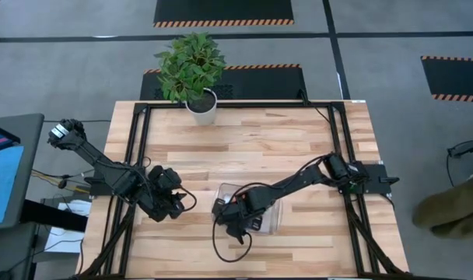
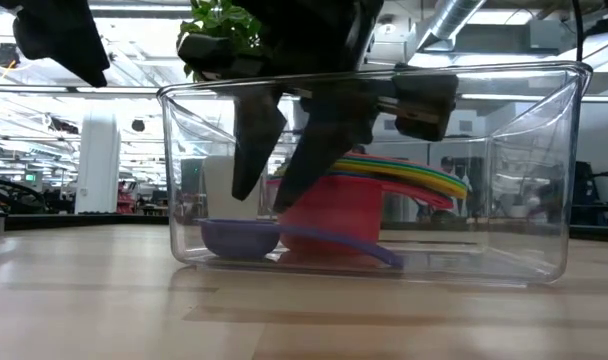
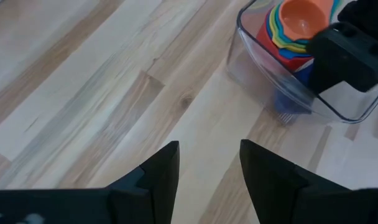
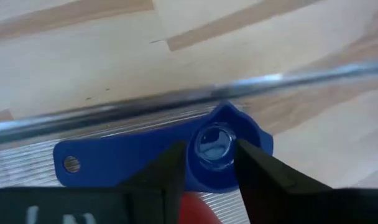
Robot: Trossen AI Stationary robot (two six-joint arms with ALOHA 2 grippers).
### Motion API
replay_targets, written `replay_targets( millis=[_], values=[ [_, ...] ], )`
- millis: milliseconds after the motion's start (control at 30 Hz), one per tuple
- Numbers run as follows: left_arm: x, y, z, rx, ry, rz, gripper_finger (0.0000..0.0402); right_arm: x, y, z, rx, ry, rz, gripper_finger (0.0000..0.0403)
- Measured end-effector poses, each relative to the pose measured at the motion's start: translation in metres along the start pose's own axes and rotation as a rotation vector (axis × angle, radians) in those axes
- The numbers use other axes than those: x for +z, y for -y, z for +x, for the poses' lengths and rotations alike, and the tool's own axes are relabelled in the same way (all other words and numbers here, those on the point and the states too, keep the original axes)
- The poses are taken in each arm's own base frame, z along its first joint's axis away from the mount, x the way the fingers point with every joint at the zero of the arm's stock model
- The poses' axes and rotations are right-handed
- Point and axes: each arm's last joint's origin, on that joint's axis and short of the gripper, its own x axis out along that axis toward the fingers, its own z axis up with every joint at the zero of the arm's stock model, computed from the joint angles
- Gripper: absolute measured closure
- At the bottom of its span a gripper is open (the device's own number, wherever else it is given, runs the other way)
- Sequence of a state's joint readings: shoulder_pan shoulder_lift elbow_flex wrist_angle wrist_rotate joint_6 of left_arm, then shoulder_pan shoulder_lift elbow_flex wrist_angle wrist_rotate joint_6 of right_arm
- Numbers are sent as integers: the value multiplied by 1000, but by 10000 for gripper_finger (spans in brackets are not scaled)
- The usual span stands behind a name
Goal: Nest measuring cups in basket
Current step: Stack the dark blue measuring cup on top of the orange measuring cup
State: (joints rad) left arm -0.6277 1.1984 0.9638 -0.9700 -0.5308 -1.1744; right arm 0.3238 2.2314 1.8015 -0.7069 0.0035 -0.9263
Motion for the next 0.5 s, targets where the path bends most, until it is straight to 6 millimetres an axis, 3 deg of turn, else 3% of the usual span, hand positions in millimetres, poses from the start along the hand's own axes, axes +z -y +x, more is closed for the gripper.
replay_targets(
  millis=[500],
  values=[
    [0, 0, 0, -4, 2, -20, 244, -10, 7, 0, -83, -86, 243, 182]
  ],
)
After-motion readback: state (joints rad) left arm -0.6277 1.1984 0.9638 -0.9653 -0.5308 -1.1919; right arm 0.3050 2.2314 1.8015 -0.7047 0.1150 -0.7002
